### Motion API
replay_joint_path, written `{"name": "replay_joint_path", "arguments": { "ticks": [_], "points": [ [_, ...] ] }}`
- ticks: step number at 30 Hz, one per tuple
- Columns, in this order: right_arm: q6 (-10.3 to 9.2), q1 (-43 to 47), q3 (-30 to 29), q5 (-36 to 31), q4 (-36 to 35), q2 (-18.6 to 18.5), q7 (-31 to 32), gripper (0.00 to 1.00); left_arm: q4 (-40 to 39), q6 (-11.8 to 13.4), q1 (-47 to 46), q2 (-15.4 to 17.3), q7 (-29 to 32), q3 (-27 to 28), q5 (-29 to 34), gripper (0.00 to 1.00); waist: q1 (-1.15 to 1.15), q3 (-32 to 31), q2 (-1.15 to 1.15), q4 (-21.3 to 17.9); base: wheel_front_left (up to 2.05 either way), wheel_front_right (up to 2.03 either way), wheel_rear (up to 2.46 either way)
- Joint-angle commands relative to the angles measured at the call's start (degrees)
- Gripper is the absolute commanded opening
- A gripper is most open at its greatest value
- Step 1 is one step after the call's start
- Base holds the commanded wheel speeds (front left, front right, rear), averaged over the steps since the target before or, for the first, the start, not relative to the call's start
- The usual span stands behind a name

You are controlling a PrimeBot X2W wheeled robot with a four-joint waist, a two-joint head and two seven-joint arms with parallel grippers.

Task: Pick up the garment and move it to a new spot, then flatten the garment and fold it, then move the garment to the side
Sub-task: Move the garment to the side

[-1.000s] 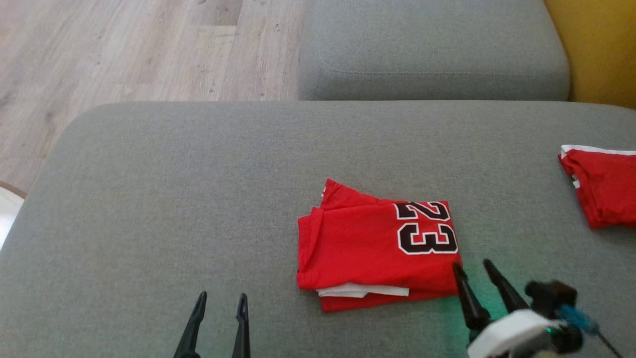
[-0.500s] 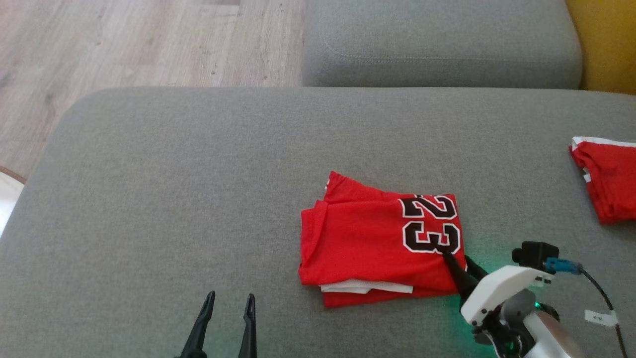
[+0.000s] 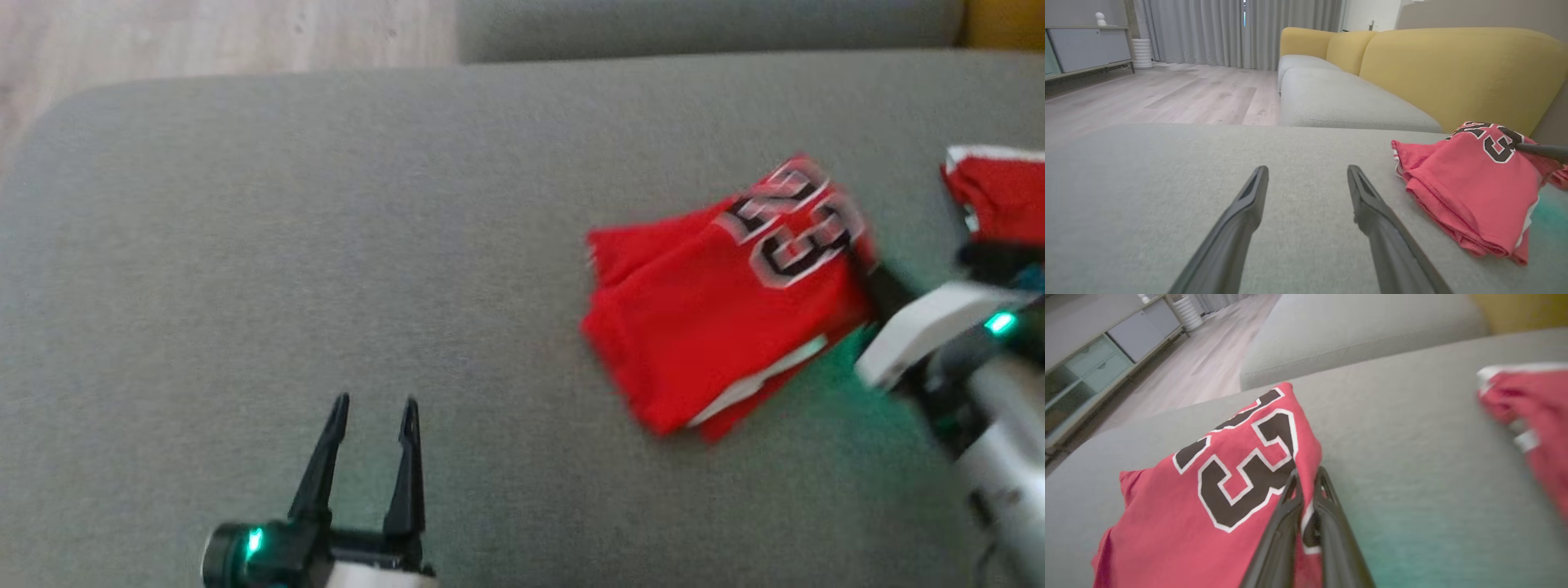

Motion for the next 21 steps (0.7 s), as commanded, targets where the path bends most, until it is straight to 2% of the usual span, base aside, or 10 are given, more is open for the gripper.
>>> {"name": "replay_joint_path", "arguments": {
  "ticks": [1,8,13,16,17,18,19,21],
  "points": [
    [-0.04,-2.6,-0.34,-0.98,-1.75,-3.29,-0.73,0.0,-2.49,-0.31,-2.92,-0.42,-0.55,1.02,-0.31,1.0,-0.01,2.94,0.0,-2.42,0.0,0.0,0.0],
    [-0.04,-8.74,-5.93,-3.68,-2.22,-13.8,0.73,0.0,-6.17,-2.91,-6.1,-0.42,-0.55,0.61,-2.05,1.0,-0.01,7.35,0.0,-5.48,0.0,0.0,0.0],
    [-0.04,-11.03,-11.51,-5.38,-2.07,-18.67,3.13,0.0,-6.89,-3.51,-7.28,-0.42,-0.55,0.88,-1.36,1.0,-0.01,9.27,0.0,-7.24,0.0,0.0,0.0],
    [-0.04,-11.59,-14.55,-7.3,-1.89,-20.25,4.38,0.0,-6.81,-3.65,-7.84,-0.42,-0.55,1.07,-1.17,1.0,-0.01,9.95,0.0,-8.0,0.0,0.0,0.0],
    [-0.04,-11.64,-15.37,-8.02,-1.95,-20.35,4.77,0.05,-6.76,-3.68,-8.04,-0.42,-0.55,1.16,-0.93,1.0,-0.01,9.98,0.0,-8.17,0.0,0.0,0.0],
    [-0.04,-11.66,-16.24,-8.84,-2.06,-20.27,5.02,0.42,-6.73,-3.61,-8.25,-0.42,-0.55,1.32,-0.56,1.0,-0.01,9.95,0.0,-8.29,0.0,0.0,0.0],
    [-0.04,-11.59,-17.05,-9.95,-2.3,-20.1,4.97,1.0,-6.65,-3.33,-8.44,-0.42,-0.55,1.56,0.07,1.0,-0.01,9.83,0.0,-8.38,0.0,0.0,0.0],
    [-0.04,-11.08,-18.44,-12.57,-2.98,-18.92,4.58,1.0,-6.38,-2.84,-8.55,-0.42,-0.55,1.92,0.45,1.0,-0.01,9.13,0.0,-8.55,0.0,0.0,0.0]
  ]
}}
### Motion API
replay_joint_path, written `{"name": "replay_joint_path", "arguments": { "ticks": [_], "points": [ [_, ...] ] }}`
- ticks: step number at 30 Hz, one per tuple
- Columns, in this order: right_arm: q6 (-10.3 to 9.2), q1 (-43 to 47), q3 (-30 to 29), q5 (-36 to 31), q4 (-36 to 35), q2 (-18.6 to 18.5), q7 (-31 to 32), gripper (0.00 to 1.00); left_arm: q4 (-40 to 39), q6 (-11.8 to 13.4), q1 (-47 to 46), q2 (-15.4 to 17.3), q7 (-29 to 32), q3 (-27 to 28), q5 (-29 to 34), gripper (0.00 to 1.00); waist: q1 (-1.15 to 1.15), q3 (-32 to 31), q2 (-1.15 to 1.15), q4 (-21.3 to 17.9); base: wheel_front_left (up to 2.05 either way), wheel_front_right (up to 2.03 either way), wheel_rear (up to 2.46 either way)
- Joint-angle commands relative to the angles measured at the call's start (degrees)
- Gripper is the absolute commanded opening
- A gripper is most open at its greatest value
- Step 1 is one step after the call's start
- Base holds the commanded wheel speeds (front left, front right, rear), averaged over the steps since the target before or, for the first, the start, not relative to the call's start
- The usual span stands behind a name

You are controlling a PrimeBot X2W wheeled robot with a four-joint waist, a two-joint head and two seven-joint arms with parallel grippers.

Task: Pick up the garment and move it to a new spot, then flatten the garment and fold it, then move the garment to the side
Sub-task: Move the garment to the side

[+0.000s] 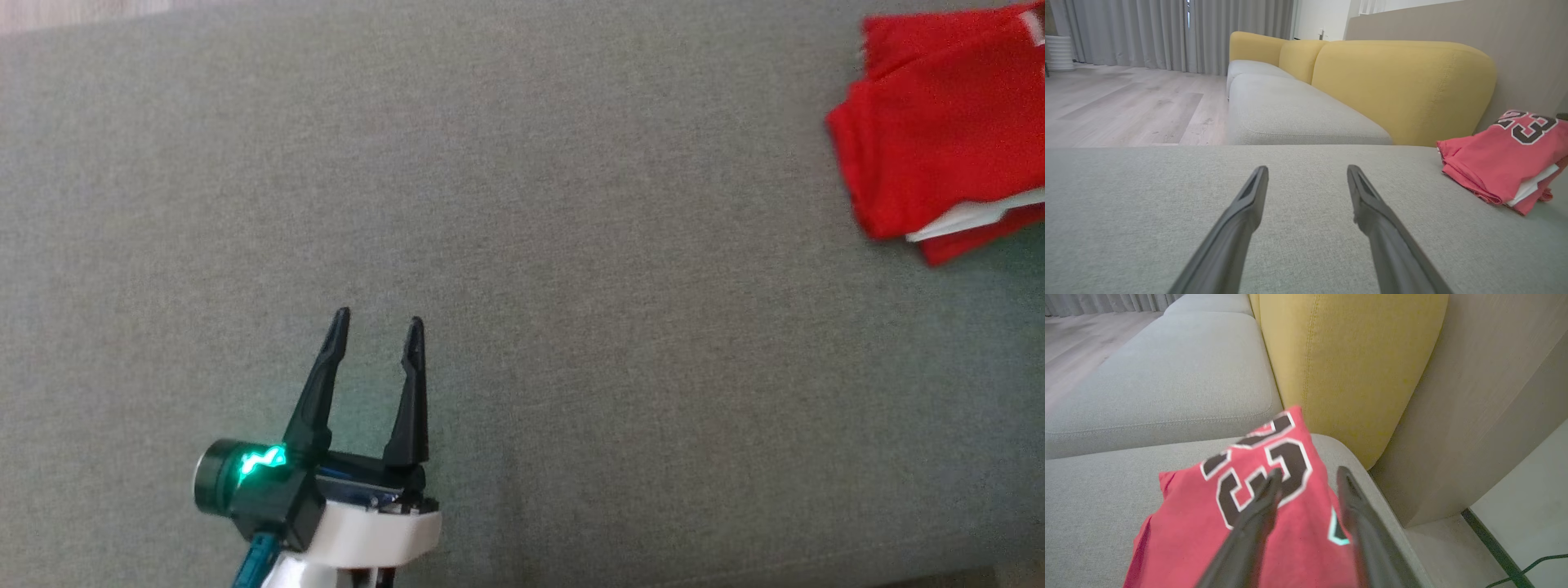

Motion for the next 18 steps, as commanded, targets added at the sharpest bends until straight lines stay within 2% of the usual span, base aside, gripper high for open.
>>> {"name": "replay_joint_path", "arguments": {
  "ticks": [1,8,9,14,18],
  "points": [
    [-0.04,0.41,-0.79,-1.75,-2.76,-0.09,-0.65,1.0,-1.32,0.57,-0.81,-0.36,-0.54,1.81,-0.08,1.0,-0.01,-0.99,0.0,-0.12,0.0,0.0,0.0],
    [-0.04,10.05,-2.08,-5.96,-10.24,10.22,-4.45,1.0,0.87,0.59,0.31,-0.36,-0.54,1.33,-1.1,1.0,-0.01,-6.51,0.0,1.16,0.0,0.0,0.0],
    [-0.04,10.05,-2.08,-5.96,-10.24,10.22,-4.45,1.0,0.87,0.59,0.31,-0.36,-0.54,1.33,-1.1,1.0,-0.01,-6.51,0.0,1.16,0.0,0.0,0.0],
    [-0.04,19.48,1.69,-7.08,-14.96,17.85,-8.94,1.0,2.43,1.53,1.98,-0.36,-0.54,1.51,-2.14,1.0,-0.01,-11.28,0.0,3.09,0.0,0.0,0.0],
    [-0.04,25.64,5.08,-8.28,-16.26,22.52,-15.23,1.0,3.62,2.41,3.65,-0.36,-0.54,1.56,-2.26,1.0,-0.01,-15.05,0.0,4.83,0.0,0.0,0.0]
  ]
}}
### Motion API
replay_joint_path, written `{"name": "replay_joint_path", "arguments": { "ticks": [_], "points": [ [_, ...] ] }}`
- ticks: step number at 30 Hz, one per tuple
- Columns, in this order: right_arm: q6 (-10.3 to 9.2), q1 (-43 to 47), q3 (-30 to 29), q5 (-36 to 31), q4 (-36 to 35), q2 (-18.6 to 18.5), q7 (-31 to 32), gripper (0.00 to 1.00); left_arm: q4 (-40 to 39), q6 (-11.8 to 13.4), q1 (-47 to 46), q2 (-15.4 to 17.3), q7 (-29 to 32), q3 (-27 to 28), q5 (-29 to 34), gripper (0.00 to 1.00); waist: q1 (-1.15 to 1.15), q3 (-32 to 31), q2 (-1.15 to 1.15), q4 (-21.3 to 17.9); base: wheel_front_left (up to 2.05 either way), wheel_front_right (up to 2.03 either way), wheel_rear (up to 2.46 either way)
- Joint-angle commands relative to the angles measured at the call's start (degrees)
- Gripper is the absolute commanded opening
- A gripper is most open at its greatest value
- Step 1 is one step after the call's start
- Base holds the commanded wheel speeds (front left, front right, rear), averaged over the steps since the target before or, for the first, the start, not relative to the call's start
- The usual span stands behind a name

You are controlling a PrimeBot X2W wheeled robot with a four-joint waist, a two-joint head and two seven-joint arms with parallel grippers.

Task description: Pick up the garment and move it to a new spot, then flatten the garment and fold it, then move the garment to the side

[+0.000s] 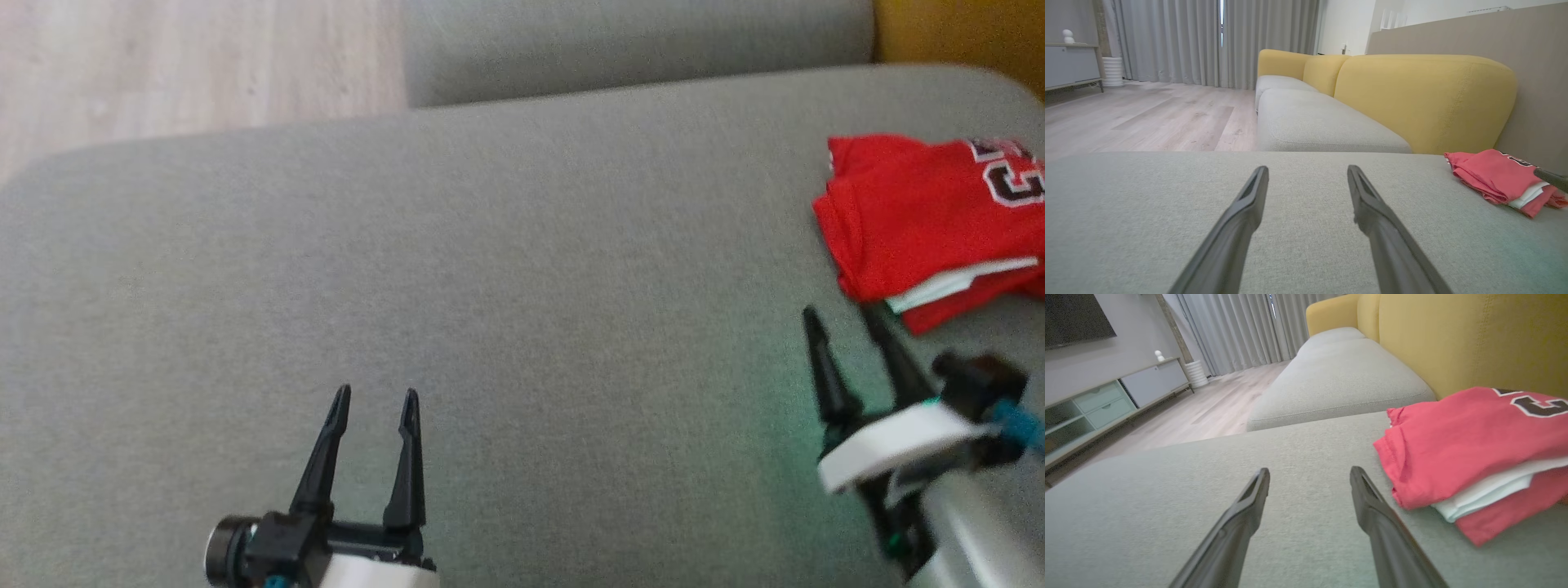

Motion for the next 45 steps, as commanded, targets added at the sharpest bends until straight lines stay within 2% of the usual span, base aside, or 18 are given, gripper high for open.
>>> {"name": "replay_joint_path", "arguments": {
  "ticks": [1,5,8,12,18,29,30,36,45],
  "points": [
    [-0.04,-0.19,0.84,-0.6,-1.86,-0.41,-1.2,1.0,-1.47,0.38,-1.09,-0.31,-0.46,1.51,-0.18,1.0,0.01,-2.83,0.0,1.96,0.0,0.0,0.0],
    [-0.04,5.09,-0.43,-3.56,-3.31,3.35,-4.28,1.0,-1.25,1.01,0.57,-0.31,-0.46,1.71,-0.46,1.0,0.01,-5.58,0.0,3.49,0.0,0.0,0.0],
    [-0.04,9.28,-4.73,-8.74,-9.47,6.01,-4.42,1.0,-1.59,1.48,2.04,-0.31,-0.46,2.68,0.15,1.0,0.01,-6.93,0.0,3.84,0.0,0.0,0.0],
    [-0.04,16.55,-6.16,-15.89,-16.8,8.35,-4.45,1.0,-2.26,1.79,4.86,-0.31,-0.46,4.98,1.54,1.0,0.01,-8.26,0.0,3.46,0.0,0.0,0.0],
    [-0.04,19.84,-6.79,-16.9,-18.62,9.9,-4.46,1.0,-3.52,1.2,6.8,-0.31,-0.46,6.43,2.49,1.0,0.01,-8.89,0.0,2.87,0.0,0.0,0.0],
    [-0.04,19.17,-6.35,-17.58,-17.95,10.13,-4.46,1.0,-4.16,0.67,8.32,-0.31,-0.46,7.5,2.74,1.0,0.01,-9.75,0.0,1.36,0.0,0.0,0.0],
    [0.0,22.07,-7.75,-17.03,-16.35,10.45,-3.85,0.0,-2.13,0.68,9.6,0.04,0.0,5.67,2.19,0.0,0.02,-9.72,0.0,1.4,0.0,0.0,0.0],
    [0.0,23.36,-7.65,-16.89,-11.67,10.47,-3.73,0.0,2.6,0.69,10.99,0.02,0.36,5.57,1.92,0.0,0.02,-9.72,0.0,1.33,0.0,0.0,0.0],
    [0.0,22.09,-8.08,-10.59,-11.67,10.33,-2.59,0.0,2.84,-0.05,9.65,0.41,1.39,6.45,-4.46,0.0,0.02,-9.32,0.0,1.33,0.0,0.0,0.0]
  ]
}}
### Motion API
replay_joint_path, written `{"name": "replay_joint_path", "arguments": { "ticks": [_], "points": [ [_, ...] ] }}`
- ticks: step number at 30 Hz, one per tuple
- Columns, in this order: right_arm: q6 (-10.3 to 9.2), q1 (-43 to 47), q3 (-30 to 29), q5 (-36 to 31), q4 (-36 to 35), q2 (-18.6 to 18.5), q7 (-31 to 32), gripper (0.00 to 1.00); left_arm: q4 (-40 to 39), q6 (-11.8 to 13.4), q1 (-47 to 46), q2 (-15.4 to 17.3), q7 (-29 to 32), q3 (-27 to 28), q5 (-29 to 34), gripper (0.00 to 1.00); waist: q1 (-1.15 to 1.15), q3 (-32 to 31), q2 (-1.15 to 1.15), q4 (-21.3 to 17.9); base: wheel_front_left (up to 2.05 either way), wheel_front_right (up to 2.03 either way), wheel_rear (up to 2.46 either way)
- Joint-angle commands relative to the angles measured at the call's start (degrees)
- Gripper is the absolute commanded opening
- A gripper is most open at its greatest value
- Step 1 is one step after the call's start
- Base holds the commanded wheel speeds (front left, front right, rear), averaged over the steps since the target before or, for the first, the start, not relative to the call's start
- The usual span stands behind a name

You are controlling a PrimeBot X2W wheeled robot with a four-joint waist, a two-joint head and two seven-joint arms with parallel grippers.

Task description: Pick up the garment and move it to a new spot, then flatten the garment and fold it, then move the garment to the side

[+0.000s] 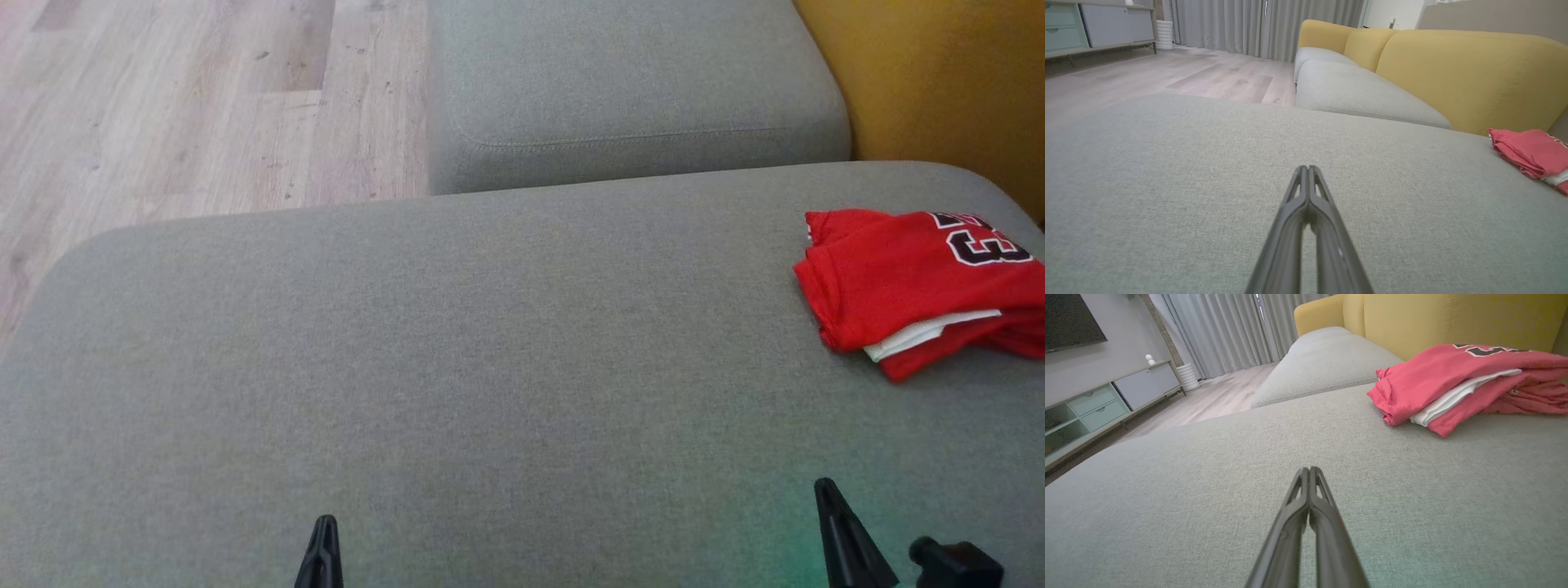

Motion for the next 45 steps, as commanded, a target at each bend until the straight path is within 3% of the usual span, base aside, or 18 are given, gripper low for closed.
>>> {"name": "replay_joint_path", "arguments": {
  "ticks": [1,45],
  "points": [
    [0.0,-2.5,-0.36,1.96,-1.79,-0.16,0.52,0.0,-1.42,-0.3,-2.53,0.31,0.17,0.82,-1.85,0.0,0.0,0.07,0.0,0.01,0.0,0.0,0.0],
    [-0.02,-8.85,-3.39,31.17,-1.35,-0.13,6.73,0.0,1.49,-4.56,-9.92,1.35,6.02,5.99,-31.38,0.0,0.0,1.96,0.0,0.03,0.0,0.0,0.0]
  ]
}}
